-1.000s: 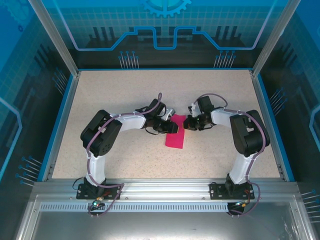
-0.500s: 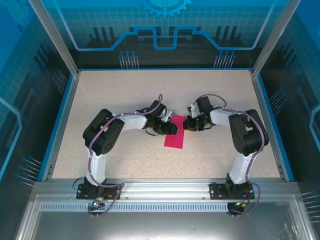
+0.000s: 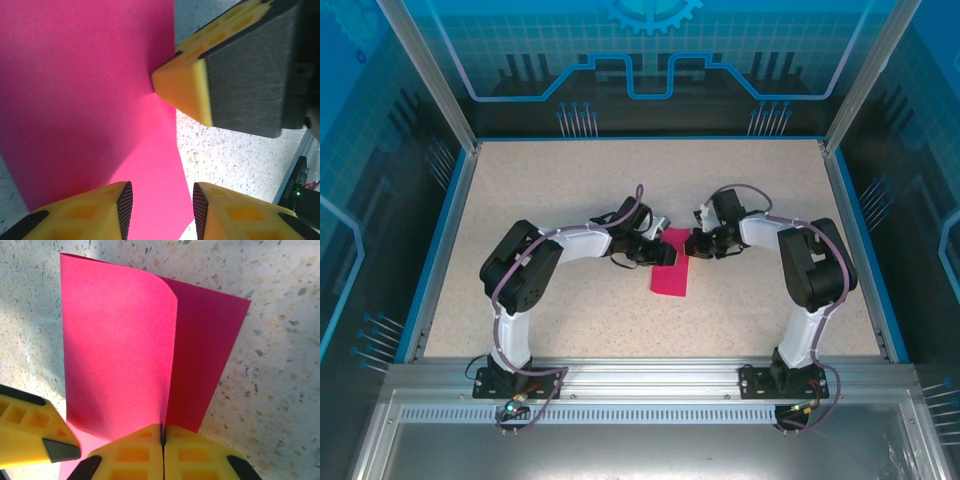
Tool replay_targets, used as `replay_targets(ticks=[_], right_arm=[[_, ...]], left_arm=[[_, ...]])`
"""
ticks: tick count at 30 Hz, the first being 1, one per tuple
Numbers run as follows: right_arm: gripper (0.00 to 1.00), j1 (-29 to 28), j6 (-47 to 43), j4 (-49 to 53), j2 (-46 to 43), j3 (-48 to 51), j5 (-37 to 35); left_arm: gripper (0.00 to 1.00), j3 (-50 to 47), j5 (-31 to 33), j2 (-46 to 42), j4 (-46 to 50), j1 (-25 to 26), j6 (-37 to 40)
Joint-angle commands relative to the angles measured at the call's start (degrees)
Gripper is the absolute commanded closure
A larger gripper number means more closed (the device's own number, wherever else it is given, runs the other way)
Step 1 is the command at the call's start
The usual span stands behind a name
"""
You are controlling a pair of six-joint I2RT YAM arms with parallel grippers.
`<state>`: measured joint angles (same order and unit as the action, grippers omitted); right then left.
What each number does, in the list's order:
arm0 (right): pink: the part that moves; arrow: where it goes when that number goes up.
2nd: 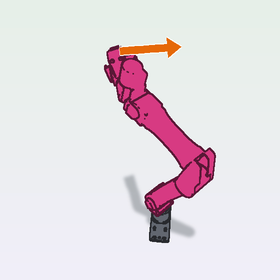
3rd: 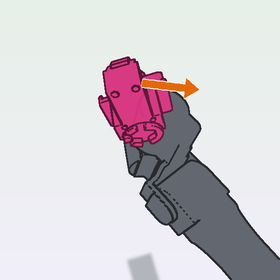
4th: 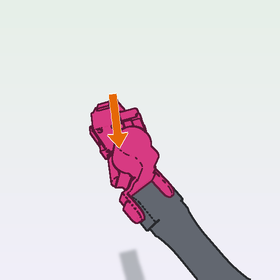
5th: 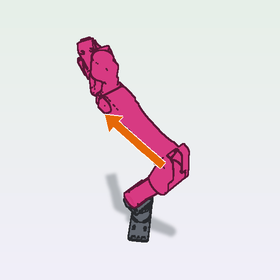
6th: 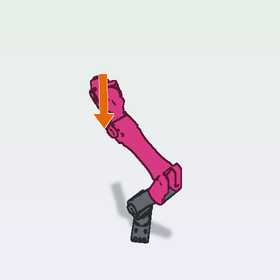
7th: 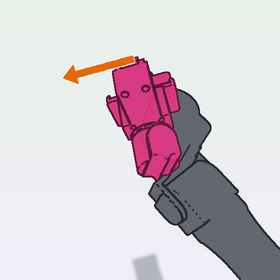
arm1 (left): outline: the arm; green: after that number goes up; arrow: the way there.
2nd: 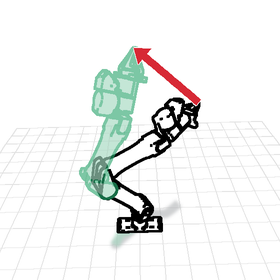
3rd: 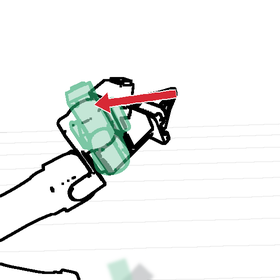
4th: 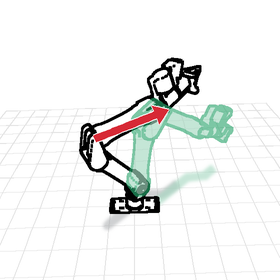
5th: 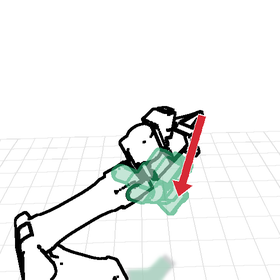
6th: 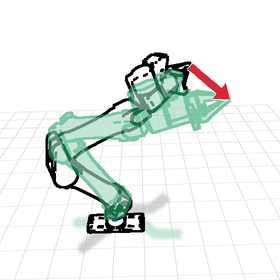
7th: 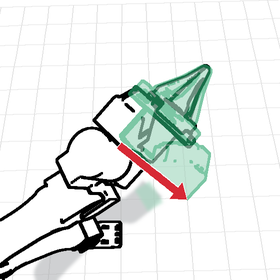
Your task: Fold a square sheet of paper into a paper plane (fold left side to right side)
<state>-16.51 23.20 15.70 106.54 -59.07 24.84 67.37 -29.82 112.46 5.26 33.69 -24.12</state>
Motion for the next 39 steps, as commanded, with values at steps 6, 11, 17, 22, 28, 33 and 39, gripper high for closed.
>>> replay_targets(ticks=[6, 11, 17, 22, 28, 33, 39], right_arm=[[0.93, -0.85, -1.05, 2.05, 2.53, -1.84, -0.97], [0.93, -0.97, -0.97, 2.05, 3.16, -1.96, -0.93], [0.93, -1.24, -0.92, 2.22, 3.62, -1.95, -1.0], [0.93, -1.41, -0.79, 2.28, 2.96, -1.51, -0.76], [0.93, -1.6, -0.46, 2.31, 1.6, -1.32, -0.58], [0.93, -1.59, -0.53, 2.75, 1.17, -1.74, -1.08], [0.93, -1.59, -0.62, 3.52, 0.46, -2.53, -1.11]], left_arm=[[0.6, 1.09, 0.1, -1.04, 1.18, -0.33, -1.12], [0.6, 1.17, 0.09, -0.98, 1.29, -0.38, -1.04], [0.59, 1.18, 0.25, -1.02, 1.47, -0.32, -0.96], [0.59, 1.18, 0.46, -1.02, 1.59, -0.34, -0.89], [0.59, 1.2, 0.59, -0.53, 1.63, -0.36, -0.88], [0.59, 1.18, 0.56, -0.48, 1.64, -0.35, -0.97], [0.59, 1.18, 0.6, -0.73, 1.55, -0.33, -0.94]])
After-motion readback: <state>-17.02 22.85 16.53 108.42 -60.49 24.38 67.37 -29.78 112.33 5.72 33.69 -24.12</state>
